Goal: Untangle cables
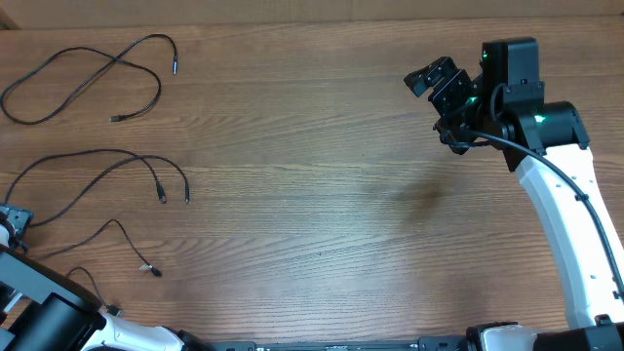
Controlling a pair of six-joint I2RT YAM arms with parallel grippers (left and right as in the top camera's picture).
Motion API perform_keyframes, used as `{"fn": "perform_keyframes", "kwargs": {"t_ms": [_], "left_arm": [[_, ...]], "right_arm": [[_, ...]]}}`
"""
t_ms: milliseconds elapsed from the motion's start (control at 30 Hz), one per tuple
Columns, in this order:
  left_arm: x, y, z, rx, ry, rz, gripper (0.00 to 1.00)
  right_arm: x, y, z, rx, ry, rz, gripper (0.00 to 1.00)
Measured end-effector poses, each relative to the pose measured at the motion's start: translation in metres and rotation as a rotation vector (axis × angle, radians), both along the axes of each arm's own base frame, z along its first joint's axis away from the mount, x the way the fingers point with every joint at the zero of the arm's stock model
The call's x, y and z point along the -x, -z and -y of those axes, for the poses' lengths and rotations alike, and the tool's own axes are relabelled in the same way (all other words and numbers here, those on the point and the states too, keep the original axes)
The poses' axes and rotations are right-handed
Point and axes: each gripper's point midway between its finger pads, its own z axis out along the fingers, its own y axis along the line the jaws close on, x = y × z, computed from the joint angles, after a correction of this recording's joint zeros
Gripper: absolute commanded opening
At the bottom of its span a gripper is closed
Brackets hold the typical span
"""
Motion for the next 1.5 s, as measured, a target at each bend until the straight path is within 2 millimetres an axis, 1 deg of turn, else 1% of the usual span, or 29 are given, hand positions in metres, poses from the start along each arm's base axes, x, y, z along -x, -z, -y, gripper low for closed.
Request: {"fn": "perform_keyframes", "kwargs": {"t_ms": [100, 167, 300, 333, 367, 400, 433, 467, 500, 567, 600, 667, 700, 733, 767, 800, 833, 900, 933, 967, 1000, 1067, 1100, 1200, 1267, 1367, 1433, 1500], "left_arm": [[-0.001, -0.001, -0.003, -0.015, -0.001, 0.005, 0.74], [-0.002, 0.003, -0.006, -0.017, -0.002, 0.002, 0.73], [-0.002, 0.038, -0.006, 0.029, -0.003, -0.035, 0.74], [-0.001, 0.049, -0.005, 0.046, -0.002, -0.047, 0.70], [-0.001, 0.058, -0.004, 0.062, -0.004, -0.054, 0.61], [-0.004, 0.055, -0.010, 0.039, -0.002, -0.044, 0.57], [-0.006, 0.055, -0.013, 0.030, 0.005, -0.042, 0.57], [-0.007, 0.057, -0.013, 0.030, 0.005, -0.042, 0.52], [-0.009, 0.057, -0.016, 0.019, 0.016, -0.041, 0.50], [-0.009, 0.057, -0.015, 0.027, 0.028, -0.053, 0.49], [-0.008, 0.056, -0.015, 0.033, 0.030, -0.058, 0.59], [-0.009, 0.048, -0.015, 0.056, 0.039, -0.074, 0.67], [-0.009, 0.047, -0.015, 0.059, 0.043, -0.076, 0.76], [-0.013, 0.035, -0.018, 0.067, 0.040, -0.069, 0.86], [-0.016, 0.028, -0.021, 0.067, 0.035, -0.061, 0.99], [-0.020, 0.018, -0.024, 0.066, 0.026, -0.042, 1.00], [-0.025, 0.008, -0.028, 0.063, 0.022, -0.025, 1.00], [-0.029, -0.005, -0.028, 0.074, 0.020, -0.005, 1.00], [-0.031, -0.009, -0.026, 0.086, 0.024, 0.003, 0.96], [-0.033, -0.011, -0.023, 0.105, 0.033, 0.016, 0.83], [-0.036, -0.012, -0.018, 0.127, 0.043, 0.033, 0.68], [-0.045, -0.011, -0.006, 0.192, 0.073, 0.084, 0.59], [-0.048, -0.011, -0.001, 0.215, 0.085, 0.102, 0.58], [-0.051, -0.009, 0.010, 0.269, 0.095, 0.128, 0.60], [-0.049, -0.007, 0.015, 0.291, 0.091, 0.120, 0.63], [-0.039, -0.004, 0.017, 0.297, 0.068, 0.074, 0.71], [-0.027, -0.003, 0.014, 0.279, 0.041, 0.017, 0.79], [-0.019, -0.003, 0.009, 0.249, 0.018, -0.028, 0.81]], "right_arm": [[0.000, 0.000, 0.000, 0.000, 0.000, 0.000, 1.00], [0.000, 0.000, 0.000, -0.001, 0.000, 0.000, 1.00], [0.000, 0.000, 0.000, 0.000, 0.000, 0.000, 1.00], [0.000, 0.000, 0.000, 0.000, 0.001, 0.000, 1.00], [0.000, 0.000, 0.000, -0.001, 0.000, 0.000, 1.00], [0.000, 0.000, 0.000, 0.000, 0.000, -0.001, 1.00], [0.000, 0.000, 0.000, 0.000, 0.000, 0.000, 1.00], [0.000, 0.000, 0.000, 0.000, 0.000, 0.000, 1.00], [0.000, 0.000, 0.000, 0.000, 0.000, 0.000, 1.00], [0.000, 0.000, 0.000, 0.000, 0.000, 0.000, 1.00], [0.000, 0.000, 0.000, 0.000, 0.000, 0.000, 1.00], [0.000, 0.000, 0.000, 0.000, 0.000, 0.000, 1.00], [0.000, 0.000, 0.000, 0.000, 0.001, -0.001, 1.00], [0.000, 0.000, 0.000, 0.000, 0.000, -0.001, 1.00], [0.000, 0.000, 0.000, 0.000, 0.000, 0.000, 1.00], [0.000, 0.000, 0.000, 0.000, 0.000, 0.000, 1.00], [0.000, 0.000, 0.000, 0.000, 0.001, 0.000, 1.00], [0.000, 0.000, 0.000, -0.001, 0.000, 0.000, 1.00], [0.000, 0.000, 0.000, 0.000, 0.000, 0.000, 1.00], [0.000, 0.000, 0.000, 0.000, 0.000, -0.001, 1.00], [0.000, 0.000, 0.000, 0.000, 0.000, 0.000, 1.00], [0.000, 0.000, 0.000, -0.001, 0.000, -0.001, 1.00], [0.000, 0.000, 0.000, 0.000, 0.000, 0.000, 1.00], [0.000, 0.000, 0.000, 0.000, 0.000, 0.000, 1.00], [0.000, 0.000, 0.000, 0.000, 0.000, -0.001, 1.00], [0.000, 0.000, 0.000, 0.000, 0.000, -0.001, 1.00], [0.000, 0.000, 0.000, 0.000, 0.000, 0.000, 1.00], [0.000, 0.000, 0.000, 0.000, 0.000, 0.000, 1.00]]}}
